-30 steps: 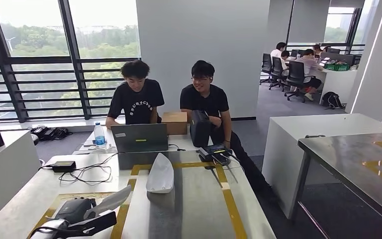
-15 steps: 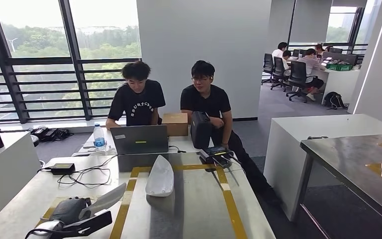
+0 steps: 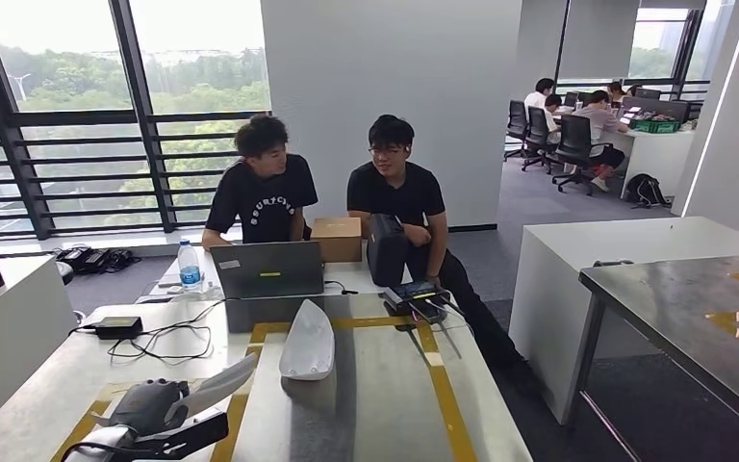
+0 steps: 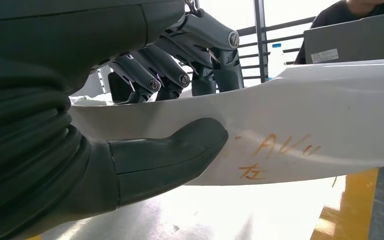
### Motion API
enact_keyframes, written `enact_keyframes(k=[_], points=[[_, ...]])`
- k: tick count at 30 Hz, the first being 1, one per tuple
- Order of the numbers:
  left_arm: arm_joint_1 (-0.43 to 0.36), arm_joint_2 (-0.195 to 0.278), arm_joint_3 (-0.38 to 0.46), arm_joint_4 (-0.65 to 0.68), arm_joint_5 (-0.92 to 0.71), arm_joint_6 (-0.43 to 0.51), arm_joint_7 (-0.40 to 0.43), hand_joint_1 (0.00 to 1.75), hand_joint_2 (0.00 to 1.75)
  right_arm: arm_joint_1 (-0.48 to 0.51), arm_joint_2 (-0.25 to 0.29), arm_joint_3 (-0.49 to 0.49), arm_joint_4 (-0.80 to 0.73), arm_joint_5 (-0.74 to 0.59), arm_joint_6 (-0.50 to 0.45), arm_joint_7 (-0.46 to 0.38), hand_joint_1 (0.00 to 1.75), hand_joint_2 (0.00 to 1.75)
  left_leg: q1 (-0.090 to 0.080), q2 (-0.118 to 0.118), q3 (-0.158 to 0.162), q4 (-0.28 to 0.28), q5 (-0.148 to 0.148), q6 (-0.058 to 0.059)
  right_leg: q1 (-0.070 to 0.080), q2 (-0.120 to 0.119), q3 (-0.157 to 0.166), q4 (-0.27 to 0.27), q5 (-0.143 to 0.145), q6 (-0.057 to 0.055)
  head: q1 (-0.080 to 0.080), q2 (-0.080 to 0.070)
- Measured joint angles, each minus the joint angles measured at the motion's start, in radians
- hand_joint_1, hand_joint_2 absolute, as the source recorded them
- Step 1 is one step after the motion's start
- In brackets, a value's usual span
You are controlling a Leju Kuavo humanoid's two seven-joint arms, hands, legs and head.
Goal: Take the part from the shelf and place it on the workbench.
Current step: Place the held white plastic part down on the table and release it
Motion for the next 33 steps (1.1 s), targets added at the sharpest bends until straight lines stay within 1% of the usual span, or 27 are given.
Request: enact_keyframes(k=[9, 13, 15, 19, 27, 33], points=[[-0.007, -0.012, 0.001, -0.001, -0.008, 0.010, -0.002, 1.75, 1.75, -0.002, -0.008, 0.000, 0.000, 0.000, 0.004, -0.002, 0.00, 0.00, -0.002, 0.000, 0.000, 0.001, -0.001, 0.002, -0.002, 0.000, 0.003, -0.004, 0.001, 0.001, 0.000, 0.000], [-0.007, -0.010, 0.008, -0.001, -0.008, 0.015, -0.012, 0.00, 1.75, 0.000, -0.011, 0.000, 0.000, 0.003, 0.004, -0.008, 0.00, 0.00, -0.002, 0.000, 0.000, 0.001, -0.002, 0.003, -0.002, 0.000, 0.004, -0.005, 0.001, 0.002, 0.000, 0.000], [-0.007, -0.009, 0.014, -0.001, -0.007, 0.019, -0.019, 0.00, 1.75, 0.001, -0.012, 0.000, 0.000, 0.003, 0.003, -0.010, 0.00, 0.00, -0.002, 0.000, 0.000, 0.001, -0.002, 0.003, -0.002, 0.000, 0.004, -0.005, 0.001, 0.002, 0.000, 0.000], [-0.009, -0.009, 0.023, -0.001, -0.006, 0.028, -0.031, 0.00, 0.00, 0.005, -0.012, -0.001, 0.000, 0.003, -0.001, -0.010, 0.00, 0.00, -0.002, 0.000, 0.000, 0.001, -0.002, 0.003, -0.002, 0.000, 0.004, -0.005, 0.001, 0.002, 0.000, 0.000], [-0.030, -0.018, 0.039, -0.001, 0.006, 0.011, -0.060, 0.00, 0.00, 0.012, -0.012, -0.005, 0.000, 0.006, -0.005, -0.009, 0.00, 0.00, -0.002, 0.000, 0.001, 0.002, -0.002, 0.003, -0.002, 0.000, 0.004, -0.005, 0.002, 0.003, 0.000, 0.000], [-0.061, -0.043, 0.038, -0.001, -0.007, 0.004, -0.042, 0.00, 0.00, 0.013, -0.013, -0.006, 0.000, 0.013, -0.003, -0.016, 0.00, 0.00, -0.002, -0.001, 0.001, 0.002, -0.001, 0.003, -0.002, 0.000, 0.005, -0.005, 0.002, 0.003, 0.000, 0.000]])
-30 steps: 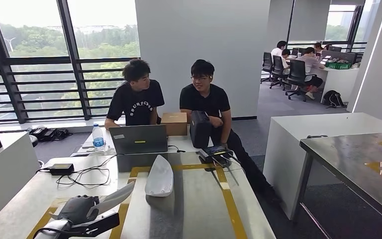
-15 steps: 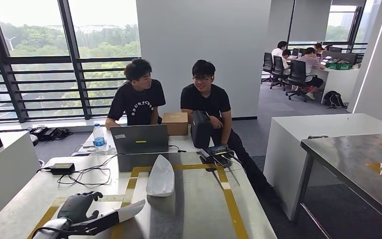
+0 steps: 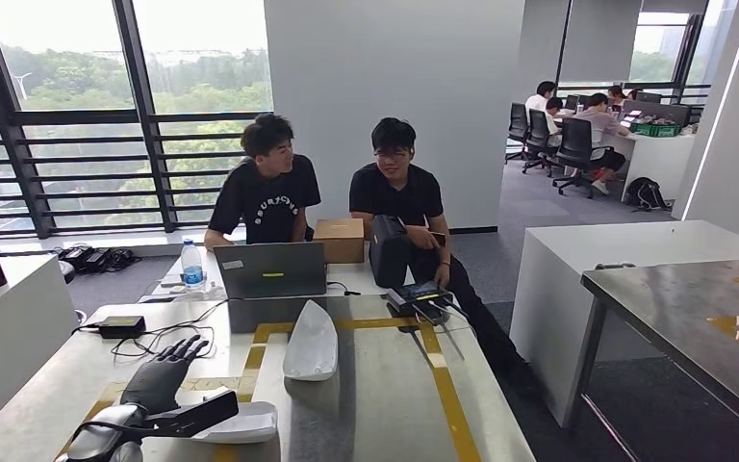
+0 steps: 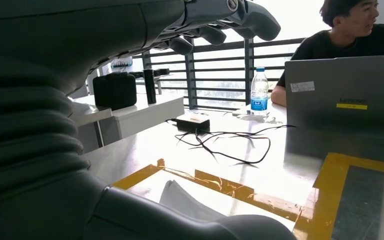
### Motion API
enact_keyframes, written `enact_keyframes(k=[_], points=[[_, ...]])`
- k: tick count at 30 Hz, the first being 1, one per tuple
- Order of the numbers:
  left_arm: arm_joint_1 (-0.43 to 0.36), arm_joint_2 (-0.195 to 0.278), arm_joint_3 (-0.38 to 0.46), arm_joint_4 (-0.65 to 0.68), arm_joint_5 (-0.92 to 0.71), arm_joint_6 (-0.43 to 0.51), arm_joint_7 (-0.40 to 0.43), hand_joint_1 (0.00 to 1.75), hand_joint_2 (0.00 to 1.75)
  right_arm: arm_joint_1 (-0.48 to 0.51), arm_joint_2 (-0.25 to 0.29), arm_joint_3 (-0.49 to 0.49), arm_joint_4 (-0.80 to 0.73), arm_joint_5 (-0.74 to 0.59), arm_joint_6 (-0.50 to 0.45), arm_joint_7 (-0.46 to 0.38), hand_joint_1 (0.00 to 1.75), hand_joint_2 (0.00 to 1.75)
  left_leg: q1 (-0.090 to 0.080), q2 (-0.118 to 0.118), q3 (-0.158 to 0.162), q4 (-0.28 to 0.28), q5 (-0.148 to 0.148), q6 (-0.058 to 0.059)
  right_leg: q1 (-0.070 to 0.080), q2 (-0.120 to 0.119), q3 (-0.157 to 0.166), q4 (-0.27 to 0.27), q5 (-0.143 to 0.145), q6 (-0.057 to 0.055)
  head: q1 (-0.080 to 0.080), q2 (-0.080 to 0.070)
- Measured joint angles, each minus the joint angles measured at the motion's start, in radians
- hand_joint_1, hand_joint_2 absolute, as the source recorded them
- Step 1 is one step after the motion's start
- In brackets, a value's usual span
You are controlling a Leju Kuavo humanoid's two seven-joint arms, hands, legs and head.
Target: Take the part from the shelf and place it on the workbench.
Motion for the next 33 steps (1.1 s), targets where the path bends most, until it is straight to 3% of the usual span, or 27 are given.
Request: enact_keyframes(k=[10, 12, 14, 16, 18, 19, 20, 22, 24, 26, 28, 30, 32, 33], points=[[-0.028, -0.057, 0.000, -0.001, -0.027, 0.000, 0.027, 0.00, 0.00, 0.000, -0.011, 0.000, 0.000, 0.022, 0.003, -0.019, 0.00, 0.00, -0.001, 0.000, 0.000, 0.001, -0.001, 0.001, -0.002, 0.000, 0.001, -0.002, 0.002, 0.002, 0.000, 0.000], [-0.032, -0.061, 0.000, -0.002, -0.027, -0.001, 0.026, 0.00, 0.00, 0.001, -0.014, 0.000, 0.000, 0.026, 0.003, -0.021, 0.00, 0.00, 0.001, 0.002, 0.009, -0.013, 0.005, 0.011, -0.003, 0.000, 0.006, -0.008, 0.005, 0.009, 0.000, 0.000], [-0.042, -0.066, 0.000, -0.004, -0.028, -0.002, 0.023, 0.00, 0.00, 0.002, -0.019, 0.000, 0.001, 0.028, 0.003, -0.022, 0.00, 0.00, 0.007, 0.005, 0.028, -0.043, 0.018, 0.025, -0.002, -0.001, -0.005, 0.021, -0.015, 0.016, 0.000, 0.000], [-0.054, -0.072, -0.001, -0.005, -0.032, -0.002, 0.019, 0.00, 0.00, 0.003, -0.024, 0.000, 0.002, 0.029, 0.001, -0.022, 0.00, 0.00, 0.012, 0.008, 0.039, -0.058, 0.025, 0.028, -0.004, -0.001, -0.057, 0.125, -0.068, 0.019, 0.000, 0.000], [-0.057, -0.077, -0.001, -0.005, -0.039, -0.002, 0.016, 0.00, 0.00, 0.006, -0.028, 0.000, 0.002, 0.029, -0.001, -0.022, 0.00, 0.00, 0.016, 0.009, 0.038, -0.054, 0.023, 0.025, -0.013, -0.001, -0.113, 0.230, -0.103, 0.026, 0.000, 0.000], [-0.056, -0.079, -0.001, -0.005, -0.042, -0.003, 0.015, 0.00, 0.00, 0.008, -0.029, 0.000, 0.002, 0.028, -0.003, -0.022, 0.00, 0.00, 0.020, 0.009, 0.037, -0.049, 0.019, 0.019, -0.019, -0.002, -0.119, 0.238, -0.094, 0.032, 0.001, 0.000], [-0.057, -0.081, -0.001, -0.005, -0.043, -0.003, 0.014, 0.00, 0.00, 0.009, -0.029, 0.000, 0.002, 0.028, -0.004, -0.022, 0.00, 0.00, 0.026, 0.009, 0.036, -0.041, 0.014, 0.011, -0.026, -0.003, -0.105, 0.207, -0.069, 0.039, 0.001, 0.000], [-0.064, -0.083, -0.001, -0.007, -0.044, -0.003, 0.012, 0.00, 0.00, 0.009, -0.028, 0.000, 0.003, 0.027, -0.006, -0.022, 0.00, 0.00, 0.037, 0.009, 0.029, -0.015, -0.003, -0.012, -0.038, -0.003, -0.046, 0.092, -0.015, 0.057, 0.002, 0.000], [-0.072, -0.084, -0.001, -0.012, -0.044, -0.002, 0.005, 0.00, 0.00, 0.010, -0.028, 0.000, 0.005, 0.026, -0.008, -0.021, 0.00, 0.00, 0.040, 0.009, 0.019, 0.012, -0.019, -0.034, -0.040, 0.001, -0.016, 0.035, -0.003, 0.050, 0.001, 0.000], [-0.076, -0.086, -0.001, -0.016, -0.044, 0.000, -0.002, 0.00, 0.00, 0.013, -0.029, 0.000, 0.007, 0.026, -0.009, -0.021, 0.00, 0.00, 0.039, 0.007, 0.017, 0.016, -0.023, -0.047, -0.037, 0.005, -0.020, 0.042, -0.012, 0.026, 0.000, 0.000], [-0.077, -0.089, -0.001, -0.017, -0.044, 0.001, -0.006, 0.00, 0.00, 0.013, -0.029, 0.000, 0.007, 0.025, -0.009, -0.020, 0.00, 0.00, 0.040, 0.006, 0.016, 0.020, -0.031, -0.054, -0.037, 0.004, -0.019, 0.044, -0.012, 0.009, -0.002, 0.000], [-0.077, -0.089, -0.001, -0.017, -0.044, 0.002, -0.008, 0.00, 0.00, 0.013, -0.029, 0.000, 0.007, 0.025, -0.009, -0.020, 0.00, 0.00, 0.039, 0.007, -0.018, 0.094, -0.075, -0.056, -0.037, 0.004, -0.018, 0.042, -0.011, -0.002, -0.004, 0.000], [-0.074, -0.090, -0.001, -0.016, -0.044, 0.003, -0.010, 0.00, 0.00, 0.014, -0.029, 0.000, 0.007, 0.025, -0.010, -0.021, 0.00, 0.00, 0.036, 0.007, -0.082, 0.230, -0.137, -0.053, -0.033, 0.004, -0.019, 0.041, -0.011, -0.008, -0.005, 0.000], [-0.073, -0.091, -0.001, -0.016, -0.044, 0.003, -0.010, 0.00, 0.00, 0.014, -0.029, 0.000, 0.007, 0.025, -0.010, -0.021, 0.00, 0.00, 0.035, 0.007, -0.101, 0.269, -0.153, -0.052, -0.032, 0.004, -0.019, 0.041, -0.011, -0.009, -0.005, 0.000]])
